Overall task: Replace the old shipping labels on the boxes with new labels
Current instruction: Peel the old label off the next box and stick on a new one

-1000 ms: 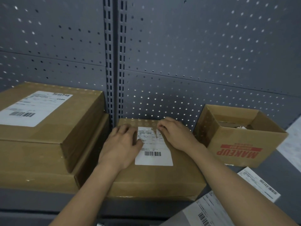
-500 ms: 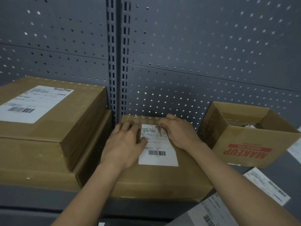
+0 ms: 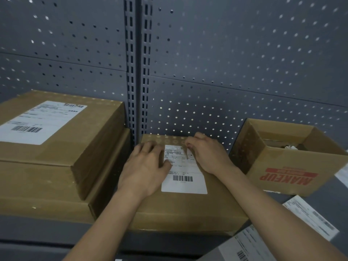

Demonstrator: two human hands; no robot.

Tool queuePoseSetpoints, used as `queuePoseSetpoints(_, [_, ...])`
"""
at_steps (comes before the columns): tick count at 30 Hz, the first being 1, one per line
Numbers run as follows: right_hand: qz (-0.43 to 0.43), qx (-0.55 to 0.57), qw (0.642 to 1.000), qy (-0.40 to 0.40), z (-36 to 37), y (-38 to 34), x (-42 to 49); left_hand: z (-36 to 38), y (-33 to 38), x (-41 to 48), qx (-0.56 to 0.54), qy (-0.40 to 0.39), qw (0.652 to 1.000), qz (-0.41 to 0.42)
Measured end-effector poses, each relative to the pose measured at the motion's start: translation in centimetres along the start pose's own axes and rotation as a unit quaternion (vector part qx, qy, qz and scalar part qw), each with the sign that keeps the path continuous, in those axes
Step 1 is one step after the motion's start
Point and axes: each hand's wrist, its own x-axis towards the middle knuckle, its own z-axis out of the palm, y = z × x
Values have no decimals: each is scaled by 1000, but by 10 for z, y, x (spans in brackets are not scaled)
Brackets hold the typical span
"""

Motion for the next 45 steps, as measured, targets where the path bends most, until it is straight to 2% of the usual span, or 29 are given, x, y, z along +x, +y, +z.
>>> queuePoseSetpoints(9, [-22,-57,998,2,-2,-6,-2,0,1,1,3,-4,1000,-3])
queuePoseSetpoints(14, [-8,-22,1000,-7,-2,-5,-2,1,0,1,-1,-4,1000,0])
queuePoseSetpoints(18, [13,9,1000,18,1,-1,-4,1,0,0,-3,0,1000,1])
queuePoseSetpoints(29, [-11,-41,999,-4,-2,-6,-3,1,1,1,1,-1,1000,0])
queuePoseSetpoints(39, [20,9,1000,14,0,-1,-5,1,0,0,0,2,1000,3])
queuePoseSetpoints(45, [-1,-6,1000,-14,-4,-6,-3,2,-1,1,-1,0,1000,3])
